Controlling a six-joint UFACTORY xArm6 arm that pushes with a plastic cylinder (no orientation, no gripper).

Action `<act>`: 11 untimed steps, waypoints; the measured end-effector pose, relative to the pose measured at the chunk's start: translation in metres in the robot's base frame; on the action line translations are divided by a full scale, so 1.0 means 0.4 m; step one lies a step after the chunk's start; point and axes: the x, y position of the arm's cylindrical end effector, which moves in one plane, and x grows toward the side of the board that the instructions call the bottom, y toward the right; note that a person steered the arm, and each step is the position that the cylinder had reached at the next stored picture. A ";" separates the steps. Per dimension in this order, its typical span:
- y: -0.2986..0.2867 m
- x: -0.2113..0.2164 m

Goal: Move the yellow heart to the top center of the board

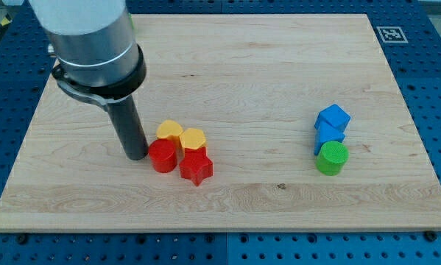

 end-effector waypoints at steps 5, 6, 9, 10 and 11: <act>0.203 -0.105; 0.264 -0.081; 0.295 -0.120; 0.244 -0.162; 0.254 -0.232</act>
